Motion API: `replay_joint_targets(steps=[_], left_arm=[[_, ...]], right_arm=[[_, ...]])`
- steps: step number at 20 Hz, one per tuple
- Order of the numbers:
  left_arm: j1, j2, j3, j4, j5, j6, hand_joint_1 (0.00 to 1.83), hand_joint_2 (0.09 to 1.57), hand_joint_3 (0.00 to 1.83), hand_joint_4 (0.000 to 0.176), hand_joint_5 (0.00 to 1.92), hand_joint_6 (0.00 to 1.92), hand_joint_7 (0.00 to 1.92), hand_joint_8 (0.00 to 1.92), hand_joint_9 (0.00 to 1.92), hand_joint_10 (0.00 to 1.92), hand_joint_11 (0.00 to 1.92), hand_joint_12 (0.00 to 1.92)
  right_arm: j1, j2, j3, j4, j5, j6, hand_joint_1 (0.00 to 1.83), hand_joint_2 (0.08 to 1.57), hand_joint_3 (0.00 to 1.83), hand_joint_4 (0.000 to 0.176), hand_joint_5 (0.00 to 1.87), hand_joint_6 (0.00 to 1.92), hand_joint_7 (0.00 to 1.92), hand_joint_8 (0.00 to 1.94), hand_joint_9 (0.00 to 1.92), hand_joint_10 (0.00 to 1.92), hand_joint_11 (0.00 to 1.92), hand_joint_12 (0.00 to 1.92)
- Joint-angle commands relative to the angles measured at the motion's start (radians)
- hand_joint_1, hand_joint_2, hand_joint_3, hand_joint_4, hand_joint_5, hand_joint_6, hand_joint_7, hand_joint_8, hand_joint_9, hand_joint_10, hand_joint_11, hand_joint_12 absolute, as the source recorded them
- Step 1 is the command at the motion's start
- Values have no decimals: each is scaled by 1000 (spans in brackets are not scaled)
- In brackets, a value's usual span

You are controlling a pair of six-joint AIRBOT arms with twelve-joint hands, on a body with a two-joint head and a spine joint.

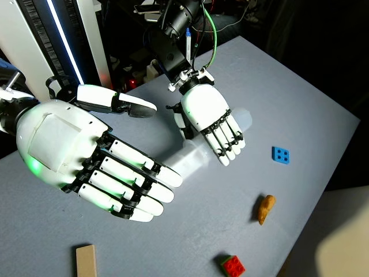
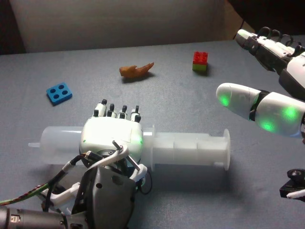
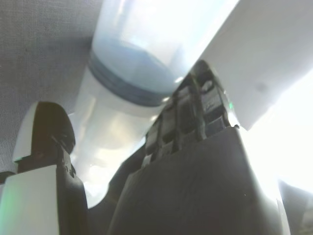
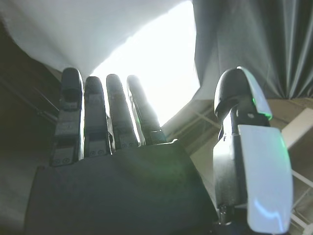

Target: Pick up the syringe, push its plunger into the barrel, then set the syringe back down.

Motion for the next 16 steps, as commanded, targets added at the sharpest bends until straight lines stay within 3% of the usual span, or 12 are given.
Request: replay_joint_targets(steps=[1, 3, 4, 5, 6, 7, 8, 12, 14, 16], left_arm=[[3, -8, 6, 55, -42, 9, 964, 1239, 7, 0, 469, 26, 512, 18, 517, 40, 113, 1106], [5, -8, 6, 55, -38, 9, 1090, 1257, 1, 0, 667, 40, 718, 20, 712, 54, 295, 1115], [5, -8, 5, 55, -38, 9, 1081, 1248, 52, 0, 673, 1143, 828, 30, 837, 92, 433, 1136], [6, -8, 3, 55, -38, 9, 1161, 1232, 22, 0, 637, 1371, 865, 989, 950, 164, 504, 1236], [6, -8, 1, 55, -38, 9, 1310, 1223, 1, 0, 580, 1387, 838, 1172, 847, 1185, 562, 1293], [6, -8, -1, 55, -38, 9, 1340, 1225, 2, 0, 567, 1357, 817, 1267, 812, 1415, 608, 1318], [6, -8, -3, 55, -37, 9, 1460, 1207, 4, 0, 564, 1283, 759, 1335, 843, 1332, 662, 1633], [7, -4, -13, 108, -4, -38, 1499, 1135, 0, 0, 753, 1078, 800, 1238, 990, 1126, 832, 1521], [7, 4, -16, 140, 33, -58, 1494, 1141, 1, 0, 827, 984, 779, 1240, 921, 1213, 800, 1576], [8, 23, -17, 213, 94, -97, 1493, 1147, 1, 0, 811, 1031, 751, 1249, 925, 1222, 790, 1584]], right_arm=[[1, 3, -2, -66, 102, 9, 237, 1094, 0, 0, 95, 2, 86, 3, 86, 3, 0, 594], [1, 3, -2, -66, 103, 9, 239, 1088, 0, 0, 95, 1, 89, 2, 93, 4, 0, 648], [1, 3, -2, -66, 104, 9, 265, 1082, 0, 0, 111, 4, 107, 5, 110, 7, 0, 673], [1, 3, -2, -66, 104, 9, 252, 1086, 0, 0, 109, 2, 110, 3, 106, 3, 0, 650], [1, 3, -2, -66, 105, 9, 247, 1088, 1, 0, 112, 3, 115, 4, 110, 4, 0, 648], [1, 3, -2, -66, 105, 9, 237, 1089, 1, 0, 100, 1, 99, 1, 101, 1, 0, 623], [1, 3, -2, -66, 106, 9, 242, 1089, 0, 0, 99, 0, 98, 1, 98, 0, 0, 596], [0, 4, -2, -66, 110, 9, 234, 1085, 0, 0, 104, 4, 103, 1, 105, 3, 0, 621], [-1, 4, -2, -66, 111, 9, 237, 1085, 0, 0, 107, 3, 102, 0, 101, 0, 0, 594], [-1, 4, -2, -66, 116, 10, 213, 1094, 2, 0, 96, 1, 85, 0, 87, 0, 0, 567]])
